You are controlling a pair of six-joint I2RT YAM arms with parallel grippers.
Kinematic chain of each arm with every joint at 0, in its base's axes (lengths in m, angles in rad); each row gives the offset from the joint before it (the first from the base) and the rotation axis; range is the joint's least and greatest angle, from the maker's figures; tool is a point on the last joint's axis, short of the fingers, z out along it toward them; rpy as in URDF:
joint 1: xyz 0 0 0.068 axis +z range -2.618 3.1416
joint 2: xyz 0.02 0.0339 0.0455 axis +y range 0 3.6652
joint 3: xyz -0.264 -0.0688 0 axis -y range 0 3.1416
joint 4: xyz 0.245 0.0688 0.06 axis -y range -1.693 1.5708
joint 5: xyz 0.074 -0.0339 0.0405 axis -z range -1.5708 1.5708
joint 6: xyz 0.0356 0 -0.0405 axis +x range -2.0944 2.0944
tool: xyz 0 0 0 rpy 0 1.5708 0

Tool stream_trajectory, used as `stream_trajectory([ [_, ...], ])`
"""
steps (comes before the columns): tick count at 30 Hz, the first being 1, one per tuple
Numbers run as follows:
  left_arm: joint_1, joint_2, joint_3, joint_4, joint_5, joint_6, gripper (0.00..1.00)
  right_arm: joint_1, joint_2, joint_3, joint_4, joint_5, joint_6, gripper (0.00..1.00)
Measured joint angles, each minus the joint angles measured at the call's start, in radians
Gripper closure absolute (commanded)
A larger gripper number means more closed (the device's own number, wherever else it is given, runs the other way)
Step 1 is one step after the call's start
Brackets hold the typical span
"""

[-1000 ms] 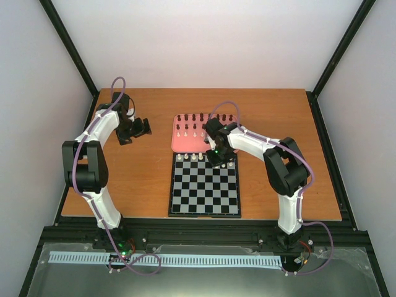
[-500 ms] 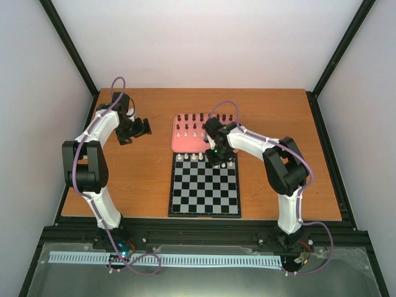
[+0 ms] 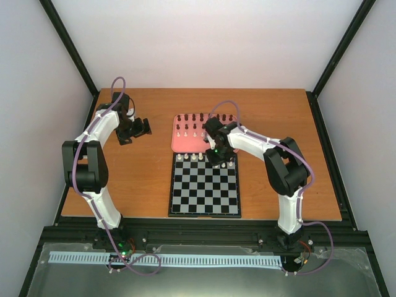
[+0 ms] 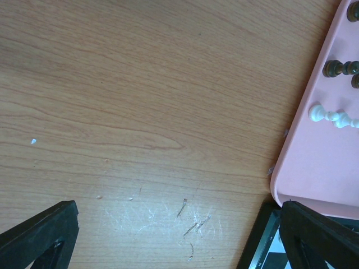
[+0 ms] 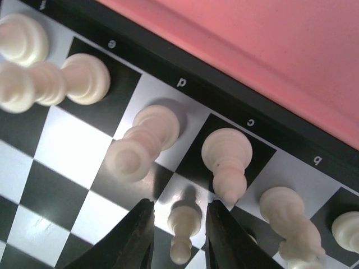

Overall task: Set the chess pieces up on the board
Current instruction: Place the chess piece on the chessboard, then pick up the chess piece from the storage box.

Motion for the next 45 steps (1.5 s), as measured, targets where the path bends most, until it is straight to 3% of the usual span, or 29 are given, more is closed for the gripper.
stream_trajectory([
  [6, 0.000, 0.000, 0.000, 0.000, 0.000, 0.000, 0.00, 0.000, -0.059, 0.023, -0.060, -0.011, -0.013, 0.68],
  [11, 0.000, 0.000, 0.000, 0.000, 0.001, 0.000, 0.00, -0.002, -0.149, 0.086, -0.137, 0.007, -0.025, 0.53],
  [17, 0.000, 0.000, 0.000, 0.000, 0.002, 0.000, 0.00, -0.083, -0.096, 0.293, -0.170, -0.014, -0.033, 0.50],
  [22, 0.000, 0.000, 0.000, 0.000, 0.002, 0.000, 0.00, -0.169, 0.125, 0.527, -0.162, -0.012, -0.035, 0.50],
  [27, 0.000, 0.000, 0.000, 0.000, 0.001, 0.000, 0.00, -0.189, 0.314, 0.634, -0.150, -0.024, -0.038, 0.53],
  [39, 0.000, 0.000, 0.000, 0.000, 0.001, 0.000, 0.00, -0.188, 0.406, 0.671, -0.131, -0.089, -0.038, 0.56],
  [45, 0.000, 0.008, 0.000, -0.001, 0.001, 0.000, 0.00, -0.188, 0.455, 0.696, -0.126, -0.087, -0.042, 0.62],
])
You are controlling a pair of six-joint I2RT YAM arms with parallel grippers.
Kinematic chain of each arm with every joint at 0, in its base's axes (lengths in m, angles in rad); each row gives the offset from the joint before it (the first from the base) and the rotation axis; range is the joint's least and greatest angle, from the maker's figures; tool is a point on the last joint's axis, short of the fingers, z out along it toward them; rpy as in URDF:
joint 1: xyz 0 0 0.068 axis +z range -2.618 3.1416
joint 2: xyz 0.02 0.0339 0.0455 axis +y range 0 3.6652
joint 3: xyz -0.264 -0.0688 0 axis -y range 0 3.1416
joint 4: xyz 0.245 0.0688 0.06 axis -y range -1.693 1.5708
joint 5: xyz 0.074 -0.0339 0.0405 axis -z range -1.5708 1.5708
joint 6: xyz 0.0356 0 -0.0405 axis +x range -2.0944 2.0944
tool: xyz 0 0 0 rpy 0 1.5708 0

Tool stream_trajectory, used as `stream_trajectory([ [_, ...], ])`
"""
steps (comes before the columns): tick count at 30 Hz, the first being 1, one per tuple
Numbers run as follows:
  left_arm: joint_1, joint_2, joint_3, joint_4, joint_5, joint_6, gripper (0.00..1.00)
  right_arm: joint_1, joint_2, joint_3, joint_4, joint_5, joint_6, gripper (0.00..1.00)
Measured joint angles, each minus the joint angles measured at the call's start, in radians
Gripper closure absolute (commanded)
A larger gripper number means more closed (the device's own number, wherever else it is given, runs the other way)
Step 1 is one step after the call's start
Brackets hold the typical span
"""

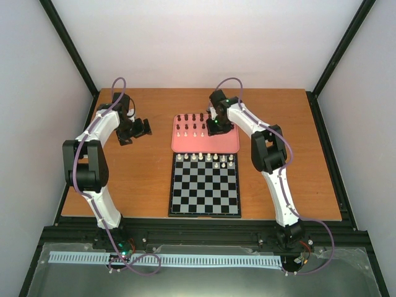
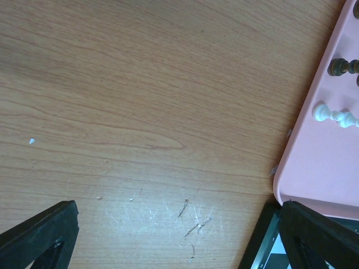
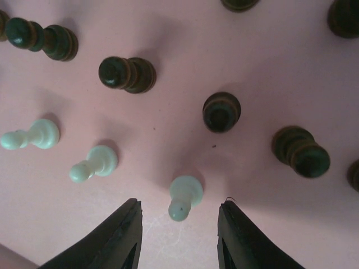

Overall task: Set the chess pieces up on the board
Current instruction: Pick up the chess piece from the storage box.

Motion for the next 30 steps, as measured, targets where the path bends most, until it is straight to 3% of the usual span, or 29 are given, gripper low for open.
stream_trajectory([
  [8, 0.000, 0.003, 0.000, 0.000, 0.000, 0.000, 0.00, 0.000, 0.024, 0.030, 0.000, 0.006, 0.001, 0.67],
  [14, 0.000, 0.006, 0.000, -0.001, 0.000, 0.000, 0.00, 0.000, 0.047, 0.073, 0.003, 0.015, 0.002, 0.76],
  [25, 0.000, 0.008, 0.000, -0.002, 0.000, 0.000, 0.00, 0.000, 0.058, 0.087, -0.016, 0.024, 0.003, 0.79],
  [30, 0.000, 0.008, 0.001, -0.003, 0.000, 0.000, 0.00, 0.000, 0.058, 0.087, -0.017, 0.027, 0.001, 0.88],
])
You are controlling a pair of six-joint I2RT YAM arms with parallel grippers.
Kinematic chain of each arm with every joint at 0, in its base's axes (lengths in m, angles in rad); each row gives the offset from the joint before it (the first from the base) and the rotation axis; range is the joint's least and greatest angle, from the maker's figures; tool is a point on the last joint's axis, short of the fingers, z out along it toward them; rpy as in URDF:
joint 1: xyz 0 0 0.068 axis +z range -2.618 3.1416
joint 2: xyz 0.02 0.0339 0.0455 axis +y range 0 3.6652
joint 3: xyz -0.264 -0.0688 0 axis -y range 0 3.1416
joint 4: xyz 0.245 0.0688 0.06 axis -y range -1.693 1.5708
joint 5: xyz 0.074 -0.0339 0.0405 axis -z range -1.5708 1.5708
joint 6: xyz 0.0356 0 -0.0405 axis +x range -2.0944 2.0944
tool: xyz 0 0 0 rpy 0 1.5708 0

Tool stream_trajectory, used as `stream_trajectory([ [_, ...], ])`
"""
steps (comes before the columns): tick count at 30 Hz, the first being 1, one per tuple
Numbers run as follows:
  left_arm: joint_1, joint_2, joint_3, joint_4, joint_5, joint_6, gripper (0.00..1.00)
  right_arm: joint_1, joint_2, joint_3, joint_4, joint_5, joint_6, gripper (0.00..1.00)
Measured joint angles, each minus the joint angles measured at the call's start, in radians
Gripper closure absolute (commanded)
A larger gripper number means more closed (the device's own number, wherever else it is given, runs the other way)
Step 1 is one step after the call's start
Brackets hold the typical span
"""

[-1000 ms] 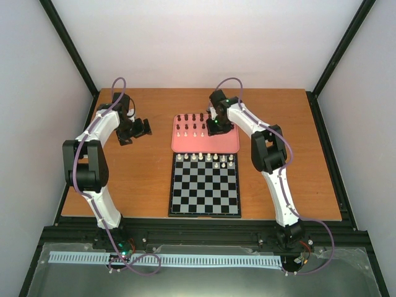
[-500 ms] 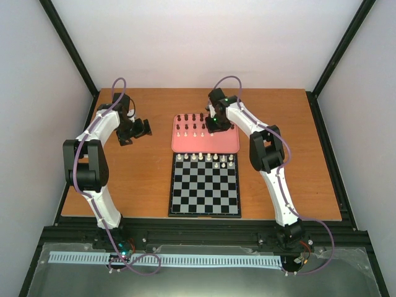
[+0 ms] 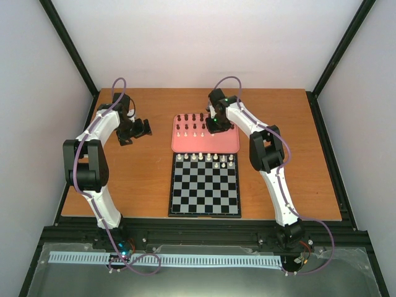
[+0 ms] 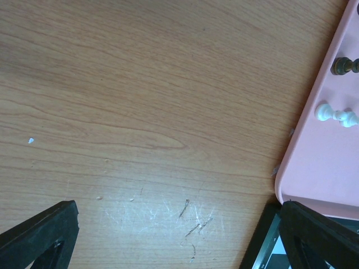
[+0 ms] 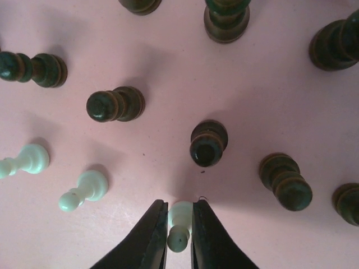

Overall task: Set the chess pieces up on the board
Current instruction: Pick up the chess piece from the storage box, then place the chess piece on the chessboard.

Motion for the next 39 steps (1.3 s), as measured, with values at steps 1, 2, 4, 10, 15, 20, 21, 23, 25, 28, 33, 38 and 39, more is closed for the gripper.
stream_trajectory([
  [1, 0.000, 0.000, 0.000, 0.000, 0.000, 0.000, 0.00, 0.000, 0.000, 0.000, -0.001, 0.002, 0.000, 0.90],
  [2, 0.000, 0.000, 0.001, 0.000, 0.000, 0.000, 0.00, 0.000, 0.000, 0.000, -0.002, 0.002, -0.001, 0.91],
  [4, 0.000, 0.000, 0.001, 0.000, 0.000, 0.000, 0.00, 0.000, 0.000, 0.000, -0.002, 0.002, -0.003, 0.95],
  [10, 0.000, 0.000, 0.002, 0.000, 0.000, 0.000, 0.00, 0.000, -0.001, 0.002, -0.011, 0.001, -0.005, 0.97],
  [15, 0.000, 0.000, 0.009, -0.004, 0.000, 0.000, 0.00, 0.005, -0.076, -0.093, -0.008, -0.004, -0.005, 0.96],
  [20, 0.000, 0.000, 0.024, -0.008, 0.000, 0.000, 0.00, 0.043, -0.292, -0.283, -0.001, -0.011, -0.008, 0.97],
  [21, 0.000, 0.000, 0.024, -0.008, 0.000, 0.000, 0.00, 0.051, -0.346, -0.317, -0.001, -0.011, -0.011, 0.97],
  [23, 0.000, 0.000, 0.025, -0.008, 0.000, 0.000, 0.00, 0.097, -0.426, -0.366, 0.003, -0.010, -0.016, 0.97],
  [25, 0.000, 0.000, 0.025, -0.010, 0.000, 0.000, 0.00, 0.130, -0.494, -0.420, 0.010, -0.012, -0.018, 0.97],
  [28, 0.000, 0.000, 0.025, -0.010, 0.000, 0.000, 0.00, 0.166, -0.567, -0.516, 0.018, -0.020, -0.018, 0.96],
  [33, 0.000, 0.000, 0.025, -0.010, 0.000, 0.000, 0.00, 0.184, -0.598, -0.669, 0.040, -0.005, -0.018, 0.97],
  [38, 0.000, 0.000, 0.024, -0.010, 0.000, 0.000, 0.00, 0.218, -0.597, -0.743, 0.075, 0.001, -0.015, 0.97],
  [39, 0.000, 0.000, 0.024, -0.010, 0.000, 0.000, 0.00, 0.227, -0.597, -0.747, 0.084, 0.000, -0.014, 0.96],
])
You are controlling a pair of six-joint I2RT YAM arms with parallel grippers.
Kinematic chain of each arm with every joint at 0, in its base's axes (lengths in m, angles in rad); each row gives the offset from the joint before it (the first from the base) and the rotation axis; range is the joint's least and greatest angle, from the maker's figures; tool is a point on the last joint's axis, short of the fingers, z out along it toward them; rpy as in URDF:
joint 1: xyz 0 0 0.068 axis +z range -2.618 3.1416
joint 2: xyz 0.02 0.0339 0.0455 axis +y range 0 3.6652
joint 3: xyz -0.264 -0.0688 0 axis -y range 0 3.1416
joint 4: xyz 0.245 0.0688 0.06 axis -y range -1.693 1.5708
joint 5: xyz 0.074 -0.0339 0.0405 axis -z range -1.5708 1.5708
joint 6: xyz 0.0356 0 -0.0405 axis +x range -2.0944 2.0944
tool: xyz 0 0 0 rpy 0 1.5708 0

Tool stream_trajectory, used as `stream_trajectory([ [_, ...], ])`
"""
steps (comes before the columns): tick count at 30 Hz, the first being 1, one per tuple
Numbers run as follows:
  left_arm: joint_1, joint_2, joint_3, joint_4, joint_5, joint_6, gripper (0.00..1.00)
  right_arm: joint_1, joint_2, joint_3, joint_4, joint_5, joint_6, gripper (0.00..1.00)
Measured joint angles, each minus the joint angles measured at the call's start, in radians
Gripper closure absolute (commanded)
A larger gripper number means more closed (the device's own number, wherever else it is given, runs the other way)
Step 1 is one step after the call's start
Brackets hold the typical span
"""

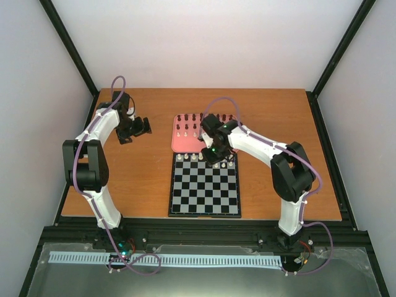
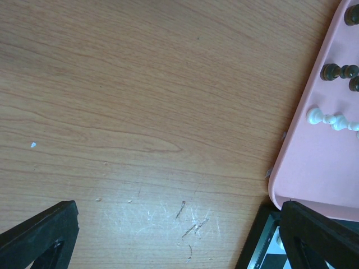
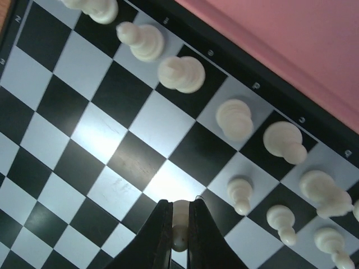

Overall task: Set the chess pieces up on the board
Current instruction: Place the chess piece on the chessboard.

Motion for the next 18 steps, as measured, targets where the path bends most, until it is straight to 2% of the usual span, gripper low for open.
stream_trajectory([
  [18, 0.000, 0.000, -0.001, 0.000, 0.000, 0.000, 0.00, 0.019, 0.076, 0.003, 0.052, 0.017, 0.002, 0.95],
])
